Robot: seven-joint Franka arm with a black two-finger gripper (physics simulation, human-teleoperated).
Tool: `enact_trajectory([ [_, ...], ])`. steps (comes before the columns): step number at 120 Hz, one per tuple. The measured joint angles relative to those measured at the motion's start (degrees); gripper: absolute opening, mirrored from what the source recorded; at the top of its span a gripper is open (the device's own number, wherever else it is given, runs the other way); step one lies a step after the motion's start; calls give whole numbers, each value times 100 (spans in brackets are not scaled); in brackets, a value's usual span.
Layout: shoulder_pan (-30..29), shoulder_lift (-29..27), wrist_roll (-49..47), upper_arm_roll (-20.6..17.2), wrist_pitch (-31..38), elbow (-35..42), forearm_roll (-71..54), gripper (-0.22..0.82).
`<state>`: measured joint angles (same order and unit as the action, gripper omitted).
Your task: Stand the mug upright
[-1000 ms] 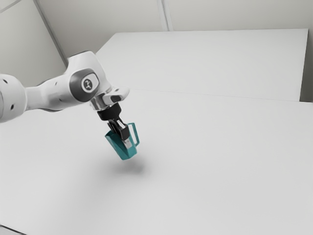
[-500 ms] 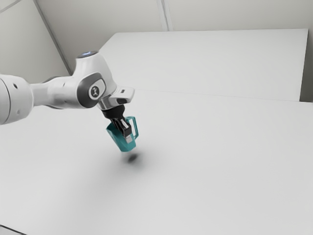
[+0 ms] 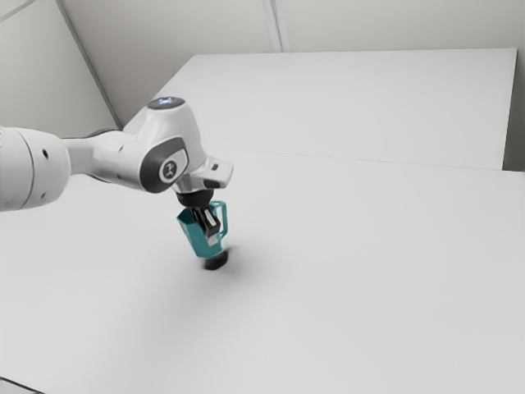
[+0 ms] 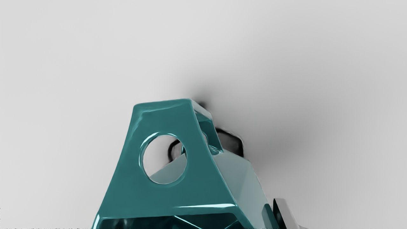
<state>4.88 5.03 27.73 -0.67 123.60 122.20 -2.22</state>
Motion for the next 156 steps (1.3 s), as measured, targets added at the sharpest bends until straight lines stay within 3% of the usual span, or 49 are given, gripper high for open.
enact_trajectory([
  [73, 6, 234, -213, 7, -8, 9, -272, -18],
  [95, 6, 209, -180, -1, -43, 32, -218, 21],
  [109, 3, 49, -163, -2, -121, 5, -206, 38],
  [129, 59, -223, -233, -6, -572, -536, -142, 50],
  [156, 190, -320, -627, 5, -1484, -1546, 113, 57],
])
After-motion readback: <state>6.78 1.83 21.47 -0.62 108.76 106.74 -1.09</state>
